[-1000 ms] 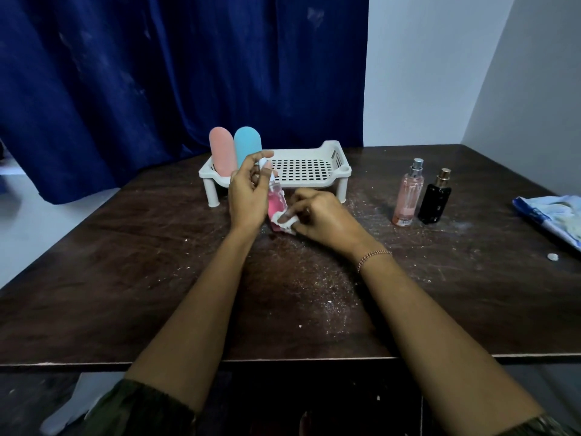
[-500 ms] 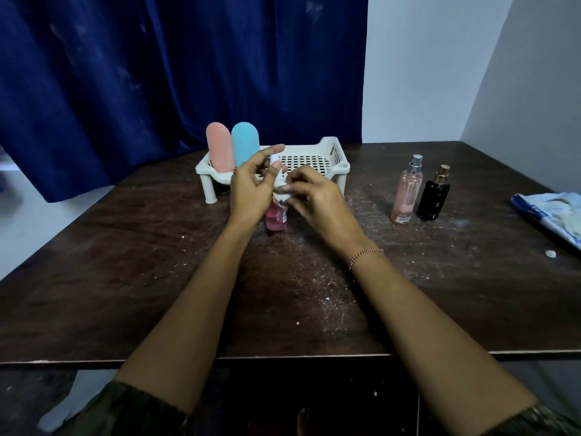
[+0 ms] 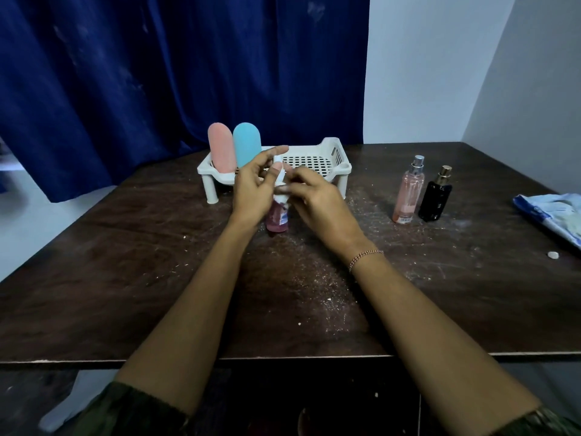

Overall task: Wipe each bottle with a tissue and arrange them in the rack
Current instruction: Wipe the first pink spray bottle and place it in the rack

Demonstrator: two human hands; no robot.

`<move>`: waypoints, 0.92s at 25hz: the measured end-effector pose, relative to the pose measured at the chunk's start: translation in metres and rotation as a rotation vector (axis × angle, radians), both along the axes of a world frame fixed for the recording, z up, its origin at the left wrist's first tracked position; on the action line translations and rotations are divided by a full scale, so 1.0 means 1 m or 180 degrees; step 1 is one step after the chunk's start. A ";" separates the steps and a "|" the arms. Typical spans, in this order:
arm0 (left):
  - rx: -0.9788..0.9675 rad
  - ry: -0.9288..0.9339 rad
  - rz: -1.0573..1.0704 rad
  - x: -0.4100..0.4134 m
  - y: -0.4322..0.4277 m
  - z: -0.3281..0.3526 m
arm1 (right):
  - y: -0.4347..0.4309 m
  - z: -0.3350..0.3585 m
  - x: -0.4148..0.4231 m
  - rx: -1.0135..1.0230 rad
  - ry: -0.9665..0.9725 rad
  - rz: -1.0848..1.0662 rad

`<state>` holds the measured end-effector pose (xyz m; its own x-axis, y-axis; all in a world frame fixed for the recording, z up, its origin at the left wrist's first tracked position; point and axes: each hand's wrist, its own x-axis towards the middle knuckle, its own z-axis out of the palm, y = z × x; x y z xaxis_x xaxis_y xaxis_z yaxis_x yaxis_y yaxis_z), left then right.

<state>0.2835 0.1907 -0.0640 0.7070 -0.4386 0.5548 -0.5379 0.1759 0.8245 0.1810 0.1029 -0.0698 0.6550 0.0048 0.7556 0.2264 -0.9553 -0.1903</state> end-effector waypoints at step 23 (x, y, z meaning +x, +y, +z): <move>-0.0203 0.0234 -0.0626 -0.002 0.001 0.000 | -0.015 -0.005 0.003 0.0600 -0.0131 -0.0357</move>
<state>0.2818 0.1916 -0.0638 0.6508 -0.5378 0.5359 -0.4268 0.3246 0.8441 0.1842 0.0875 -0.0745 0.6122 -0.2103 0.7622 0.1320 -0.9233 -0.3608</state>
